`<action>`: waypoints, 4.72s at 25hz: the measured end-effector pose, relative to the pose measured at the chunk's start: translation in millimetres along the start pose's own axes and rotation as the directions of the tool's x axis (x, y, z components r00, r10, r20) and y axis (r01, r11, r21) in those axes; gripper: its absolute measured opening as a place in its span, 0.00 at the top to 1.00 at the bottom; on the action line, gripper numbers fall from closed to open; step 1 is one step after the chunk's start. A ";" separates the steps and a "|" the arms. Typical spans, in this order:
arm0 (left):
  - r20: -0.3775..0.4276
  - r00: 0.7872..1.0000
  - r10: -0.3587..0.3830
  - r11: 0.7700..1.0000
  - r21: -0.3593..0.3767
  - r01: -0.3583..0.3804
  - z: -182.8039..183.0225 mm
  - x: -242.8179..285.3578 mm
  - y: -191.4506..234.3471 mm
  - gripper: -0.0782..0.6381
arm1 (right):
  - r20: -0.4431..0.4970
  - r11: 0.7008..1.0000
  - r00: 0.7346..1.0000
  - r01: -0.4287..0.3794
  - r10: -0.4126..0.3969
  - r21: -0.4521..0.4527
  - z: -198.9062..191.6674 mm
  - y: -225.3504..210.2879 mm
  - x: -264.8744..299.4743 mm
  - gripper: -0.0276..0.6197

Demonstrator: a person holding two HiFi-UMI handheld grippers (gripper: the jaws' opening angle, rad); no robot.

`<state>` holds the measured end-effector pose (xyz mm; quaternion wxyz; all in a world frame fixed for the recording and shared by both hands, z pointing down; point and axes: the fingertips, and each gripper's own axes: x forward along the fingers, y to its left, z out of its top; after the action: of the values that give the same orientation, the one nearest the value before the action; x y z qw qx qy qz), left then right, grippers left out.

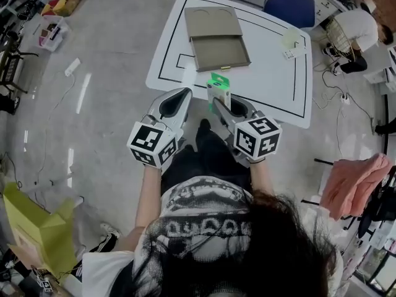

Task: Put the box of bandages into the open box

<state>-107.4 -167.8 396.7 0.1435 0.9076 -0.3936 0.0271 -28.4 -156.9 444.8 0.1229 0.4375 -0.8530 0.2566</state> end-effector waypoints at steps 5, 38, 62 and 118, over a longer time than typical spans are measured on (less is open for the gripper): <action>-0.011 1.000 0.021 1.000 0.015 -0.020 4.2 26.8 10.9 0.89 | -0.001 1.000 1.000 -0.008 0.008 0.026 13.0 -36.7 17.9 0.81; -0.044 0.997 0.067 0.997 0.040 -0.065 30.8 149.9 47.4 0.89 | -0.498 0.946 0.843 -0.301 0.203 -0.123 25.9 -202.5 189.5 0.81; -0.060 0.981 0.185 0.983 -0.005 -0.185 20.8 131.7 81.8 0.89 | -0.732 0.911 0.586 -0.396 0.349 0.117 -26.7 -210.2 248.6 0.79; -0.049 0.998 0.037 0.998 0.047 -0.035 16.6 45.2 2.1 0.89 | 0.058 0.973 0.974 -0.223 0.220 0.062 44.6 -53.5 48.4 0.84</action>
<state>-78.8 -205.8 388.6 0.1317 0.9025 -0.4055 0.0614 -12.9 -240.2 446.1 0.0567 0.3499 -0.8901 0.2865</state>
